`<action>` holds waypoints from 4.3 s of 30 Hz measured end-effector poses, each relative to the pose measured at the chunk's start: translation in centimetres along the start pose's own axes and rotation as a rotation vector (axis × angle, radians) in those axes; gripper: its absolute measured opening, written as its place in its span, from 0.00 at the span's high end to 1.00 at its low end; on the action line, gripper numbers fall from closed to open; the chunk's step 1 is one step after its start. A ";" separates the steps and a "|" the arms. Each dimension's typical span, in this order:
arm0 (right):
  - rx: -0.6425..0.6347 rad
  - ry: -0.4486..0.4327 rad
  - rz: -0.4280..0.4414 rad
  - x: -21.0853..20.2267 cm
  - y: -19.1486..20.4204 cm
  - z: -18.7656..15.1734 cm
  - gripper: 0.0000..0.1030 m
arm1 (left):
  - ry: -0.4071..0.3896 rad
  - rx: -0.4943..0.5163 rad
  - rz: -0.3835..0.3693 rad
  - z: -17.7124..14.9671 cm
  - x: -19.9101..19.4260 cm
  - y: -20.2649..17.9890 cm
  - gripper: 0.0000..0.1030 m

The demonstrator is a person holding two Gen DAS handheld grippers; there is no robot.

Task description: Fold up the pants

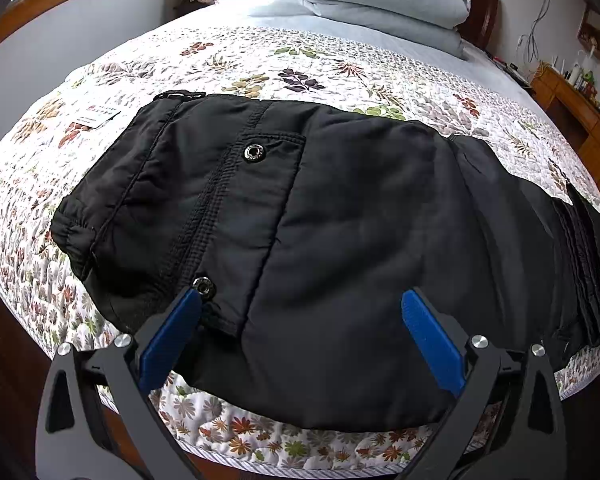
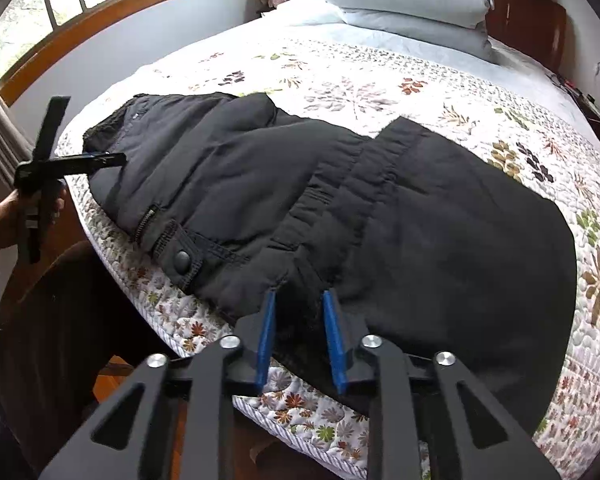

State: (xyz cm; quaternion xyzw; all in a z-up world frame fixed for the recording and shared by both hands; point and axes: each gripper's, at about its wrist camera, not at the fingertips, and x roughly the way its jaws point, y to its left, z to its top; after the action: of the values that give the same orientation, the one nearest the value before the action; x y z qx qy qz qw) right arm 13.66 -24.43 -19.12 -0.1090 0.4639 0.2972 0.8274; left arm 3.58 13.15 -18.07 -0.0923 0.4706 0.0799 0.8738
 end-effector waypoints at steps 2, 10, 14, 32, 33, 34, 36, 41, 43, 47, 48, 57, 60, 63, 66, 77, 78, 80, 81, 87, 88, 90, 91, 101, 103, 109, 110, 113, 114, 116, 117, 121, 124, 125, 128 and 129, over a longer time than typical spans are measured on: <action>-0.006 -0.026 0.020 -0.8 0.2 0.3 0.82 | 0.000 0.001 0.002 0.0 0.0 -0.1 0.03; -0.073 -0.002 0.034 0.0 1.6 0.2 0.82 | -0.001 0.001 0.007 0.0 0.1 -0.2 0.02; -0.048 0.038 0.035 1.8 1.3 -0.6 0.81 | -0.001 -0.001 0.006 0.0 0.1 -0.2 0.03; 0.220 -0.058 0.113 -3.3 -4.5 -1.0 0.59 | -0.011 -0.070 -0.032 0.4 -0.4 0.5 0.03; 0.267 -0.071 0.097 -3.8 -5.8 -1.4 0.56 | -0.015 -0.080 -0.034 0.5 -0.6 0.5 0.03; 0.333 -0.080 0.062 -4.4 -8.0 -1.9 0.48 | -0.019 -0.086 -0.032 0.5 -0.8 0.5 0.03; 0.438 -0.084 -0.016 -5.1 -11.5 -3.1 0.38 | -0.035 -0.092 -0.026 0.8 -1.3 0.4 0.03; 0.739 -0.066 0.081 -4.8 -20.9 -6.7 0.28 | -0.111 -0.045 -0.011 1.8 -3.6 -1.0 0.03; 0.796 -0.047 0.124 -4.0 -23.4 -7.4 0.27 | -0.142 -0.017 -0.006 2.3 -4.7 -1.8 0.03; 0.828 0.005 0.194 -1.8 -25.8 -7.9 0.20 | -0.190 0.026 0.004 3.1 -6.5 -3.2 0.03; 0.822 0.019 0.203 -1.3 -26.0 -7.9 0.19 | -0.199 0.036 0.007 3.2 -7.0 -3.6 0.03; 0.762 0.036 0.300 0.7 -25.5 -5.9 0.17 | -0.209 0.052 -0.019 3.9 -8.4 -5.0 0.03; 0.730 0.034 0.369 1.4 -24.8 -5.1 0.33 | -0.201 0.052 -0.022 3.8 -8.3 -5.1 0.03; 0.681 0.047 0.345 1.8 -24.1 -4.3 0.42 | -0.180 0.042 -0.018 3.6 -7.7 -4.9 0.03; 0.674 0.045 0.357 1.6 -24.1 -4.1 0.48 | -0.147 0.016 -0.023 3.3 -6.8 -4.4 0.03; 0.622 0.027 0.327 0.9 -24.1 -3.9 0.73 | -0.040 -0.009 0.052 1.5 -2.4 -2.0 0.03; 0.618 0.028 0.326 0.7 -24.1 -3.8 0.73 | -0.029 -0.010 0.055 1.3 -1.8 -1.7 0.03; 0.607 0.029 0.324 0.6 -24.1 -3.6 0.76 | -0.003 -0.012 0.061 0.9 -0.7 -1.4 0.03; 0.601 0.030 0.315 0.4 -24.1 -3.5 0.77 | 0.010 -0.013 0.062 0.8 -0.2 -1.4 0.03; 0.607 0.048 0.287 0.8 -25.0 -2.9 0.82 | 0.000 0.043 0.084 0.7 1.2 -2.5 0.02; 0.610 0.045 0.284 0.8 -25.2 -2.8 0.82 | 0.001 0.040 0.077 0.9 1.4 -2.7 0.02; 0.620 0.038 0.280 0.7 -25.6 -2.7 0.83 | -0.002 0.042 0.079 1.1 1.8 -3.1 0.02; 0.627 0.032 0.274 0.6 -25.9 -2.6 0.83 | -0.003 0.047 0.079 1.2 2.1 -3.3 0.02; 0.619 0.049 0.197 -0.2 -26.9 -2.7 0.83 | -0.011 0.052 0.064 2.3 3.4 -5.5 0.02; 0.620 0.056 0.189 -0.1 -26.8 -2.7 0.79 | -0.010 0.057 0.056 2.3 3.2 -5.3 0.03; 0.558 0.070 0.065 -1.5 -25.4 -2.1 0.54 | -0.063 -0.016 -0.028 2.4 -1.4 -2.9 0.03; 0.558 0.056 0.051 -2.1 -25.3 -2.1 0.53 | -0.082 -0.039 -0.044 2.2 -2.7 -2.1 0.03; 0.579 0.007 -0.005 -4.1 -25.3 -2.6 0.49 | -0.107 -0.132 -0.076 1.3 -5.4 0.8 0.02; 0.585 -0.008 -0.017 -4.7 -25.2 -2.9 0.49 | -0.109 -0.205 -0.099 0.8 -6.1 2.5 0.02; 0.592 -0.036 -0.054 -5.9 -24.6 -3.4 0.49 | -0.104 -0.348 -0.175 -0.1 -6.4 5.3 0.03; 0.598 -0.047 -0.060 -6.3 -24.3 -3.6 0.49 | -0.094 -0.451 -0.246 -0.8 -6.1 7.0 0.03; 0.626 -0.074 -0.032 -7.1 -22.4 -4.5 0.49 | -0.053 -0.702 -0.384 -2.4 -3.5 10.5 0.11; 0.583 -0.054 -0.062 -7.1 -20.6 -4.3 0.49 | -0.013 -0.769 -0.450 -2.9 -1.5 11.1 0.22; 0.573 -0.051 -0.064 -7.2 -20.1 -4.4 0.49 | -0.002 -0.781 -0.469 -2.9 -0.9 11.1 0.22; 0.569 -0.056 -0.043 -7.4 -19.2 -4.4 0.49 | 0.027 -0.801 -0.475 -2.8 0.3 10.9 0.22; 0.567 -0.058 -0.041 -7.4 -19.0 -4.4 0.49 | 0.038 -0.818 -0.473 -2.9 0.9 11.0 0.22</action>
State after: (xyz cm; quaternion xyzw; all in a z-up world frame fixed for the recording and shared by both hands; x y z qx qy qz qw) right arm 18.95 -44.53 -17.13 0.1260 0.5023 0.1416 0.8437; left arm -0.80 23.13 -21.31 -0.5350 0.3826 0.0560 0.7511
